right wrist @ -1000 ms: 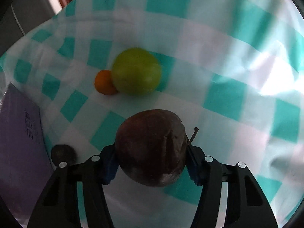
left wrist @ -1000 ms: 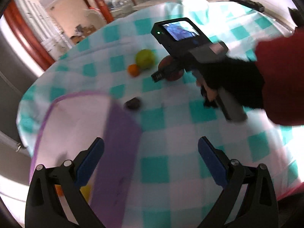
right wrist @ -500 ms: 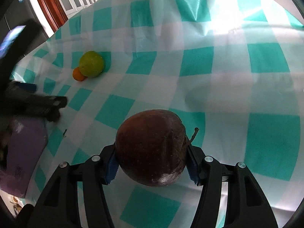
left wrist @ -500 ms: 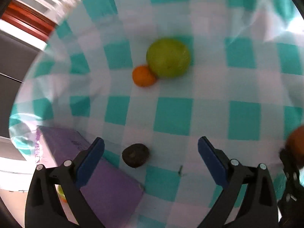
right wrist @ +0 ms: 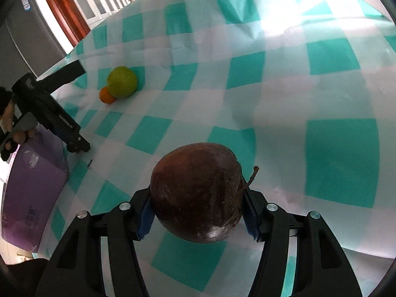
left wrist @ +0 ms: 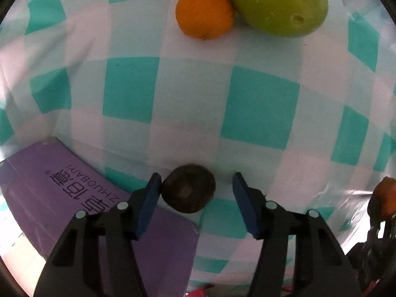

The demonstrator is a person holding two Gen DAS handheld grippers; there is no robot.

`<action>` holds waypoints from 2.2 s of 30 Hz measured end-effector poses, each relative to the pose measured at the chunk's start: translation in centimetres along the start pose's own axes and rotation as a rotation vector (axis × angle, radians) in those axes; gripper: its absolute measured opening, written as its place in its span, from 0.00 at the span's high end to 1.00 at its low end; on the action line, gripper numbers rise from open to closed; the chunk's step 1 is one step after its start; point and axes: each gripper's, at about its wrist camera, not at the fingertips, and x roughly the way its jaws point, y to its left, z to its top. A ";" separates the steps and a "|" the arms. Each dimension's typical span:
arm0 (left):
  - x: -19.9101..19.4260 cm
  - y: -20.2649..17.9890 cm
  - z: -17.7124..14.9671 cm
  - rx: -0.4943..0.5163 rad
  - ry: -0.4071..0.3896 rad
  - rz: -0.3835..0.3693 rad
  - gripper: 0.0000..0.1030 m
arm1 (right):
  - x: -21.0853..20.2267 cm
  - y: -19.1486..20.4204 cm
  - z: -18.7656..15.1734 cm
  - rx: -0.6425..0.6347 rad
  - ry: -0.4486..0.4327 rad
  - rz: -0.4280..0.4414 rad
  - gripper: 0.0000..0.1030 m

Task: Organize fruits
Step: 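Grasp the small dark brown fruit with the left tool, then carry the apple and dark fruit over the box with both tools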

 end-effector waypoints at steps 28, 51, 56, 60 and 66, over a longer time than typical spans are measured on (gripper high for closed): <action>-4.7 -9.1 -21.0 0.228 -0.600 -0.177 0.60 | -3.6 -0.2 -3.6 0.055 0.023 -0.028 0.44; -12.9 13.7 -32.1 0.064 -1.071 -0.262 0.60 | -14.7 26.6 -1.8 -0.189 -0.237 0.021 0.44; -11.9 19.8 -34.0 0.012 -1.112 -0.261 0.60 | -14.7 32.6 -2.3 -0.265 -0.241 0.060 0.44; -10.6 22.8 -34.4 0.010 -1.122 -0.244 0.60 | -14.2 36.3 -2.5 -0.342 -0.227 0.076 0.44; -8.2 26.0 -33.5 -0.019 -1.094 -0.231 0.60 | -12.4 40.3 -2.8 -0.437 -0.158 0.088 0.44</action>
